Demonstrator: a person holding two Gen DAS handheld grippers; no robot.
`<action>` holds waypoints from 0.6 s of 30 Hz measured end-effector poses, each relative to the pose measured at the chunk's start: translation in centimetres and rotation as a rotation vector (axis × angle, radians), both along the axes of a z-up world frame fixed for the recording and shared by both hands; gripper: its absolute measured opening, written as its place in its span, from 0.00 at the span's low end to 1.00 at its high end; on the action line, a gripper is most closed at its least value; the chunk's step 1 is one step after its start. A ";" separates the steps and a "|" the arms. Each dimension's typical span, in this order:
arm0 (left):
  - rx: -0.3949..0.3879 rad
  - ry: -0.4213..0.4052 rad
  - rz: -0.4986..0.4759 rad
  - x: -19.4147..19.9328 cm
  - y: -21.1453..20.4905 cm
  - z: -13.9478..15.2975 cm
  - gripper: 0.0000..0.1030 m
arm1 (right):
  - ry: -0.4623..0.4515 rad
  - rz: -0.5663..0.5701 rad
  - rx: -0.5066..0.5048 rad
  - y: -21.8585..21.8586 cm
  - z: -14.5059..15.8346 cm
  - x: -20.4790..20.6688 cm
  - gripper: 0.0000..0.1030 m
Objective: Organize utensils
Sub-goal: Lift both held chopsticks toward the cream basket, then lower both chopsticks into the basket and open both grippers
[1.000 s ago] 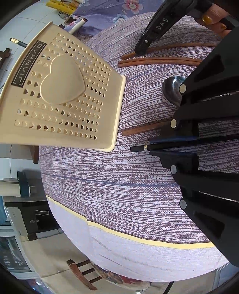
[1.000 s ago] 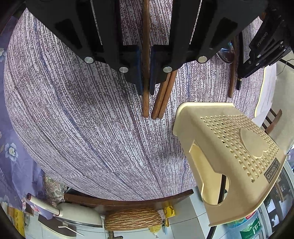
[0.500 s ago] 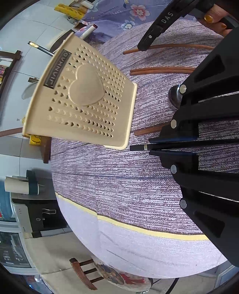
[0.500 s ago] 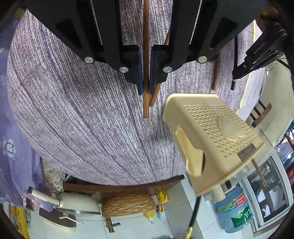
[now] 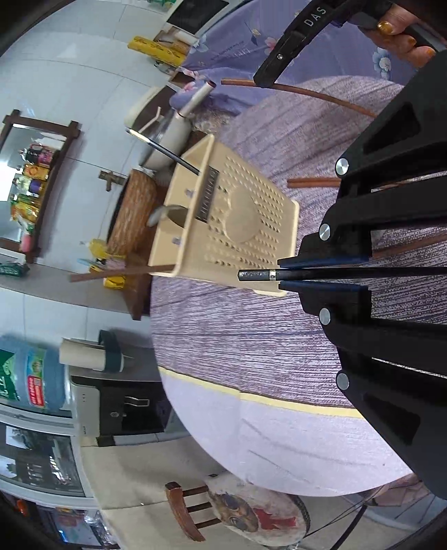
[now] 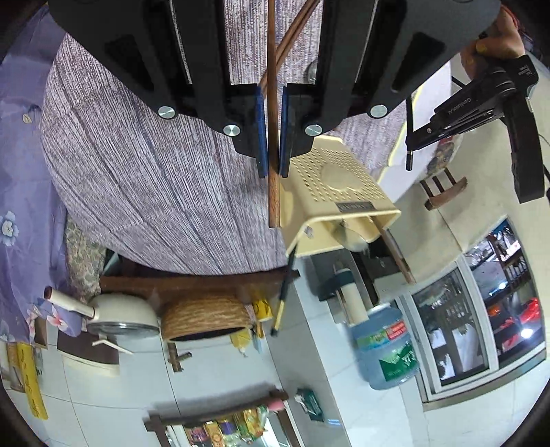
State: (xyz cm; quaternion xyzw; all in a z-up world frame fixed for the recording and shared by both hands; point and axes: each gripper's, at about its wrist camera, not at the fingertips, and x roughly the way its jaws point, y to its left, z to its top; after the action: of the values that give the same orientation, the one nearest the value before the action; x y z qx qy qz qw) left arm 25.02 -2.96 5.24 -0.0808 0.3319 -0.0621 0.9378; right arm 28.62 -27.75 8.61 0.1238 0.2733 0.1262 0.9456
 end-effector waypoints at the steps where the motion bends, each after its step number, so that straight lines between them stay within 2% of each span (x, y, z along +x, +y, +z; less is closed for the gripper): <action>1: -0.008 -0.013 -0.003 -0.3 0.1 0.5 0.08 | -0.007 0.007 0.004 -0.1 0.5 -0.2 0.08; 10: -0.022 -0.089 -0.021 -1.7 0.6 3.1 0.08 | -0.048 0.036 0.003 -0.4 2.7 -1.7 0.07; 18: -0.031 -0.112 -0.019 -2.1 1.1 3.9 0.08 | -0.066 0.066 -0.012 0.3 3.5 -2.3 0.07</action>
State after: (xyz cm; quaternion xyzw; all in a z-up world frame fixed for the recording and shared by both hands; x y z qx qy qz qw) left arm 22.92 -1.90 9.15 -0.0887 0.2786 -0.0806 0.9529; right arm 26.31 -27.48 12.08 0.1048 0.2466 0.1597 0.9501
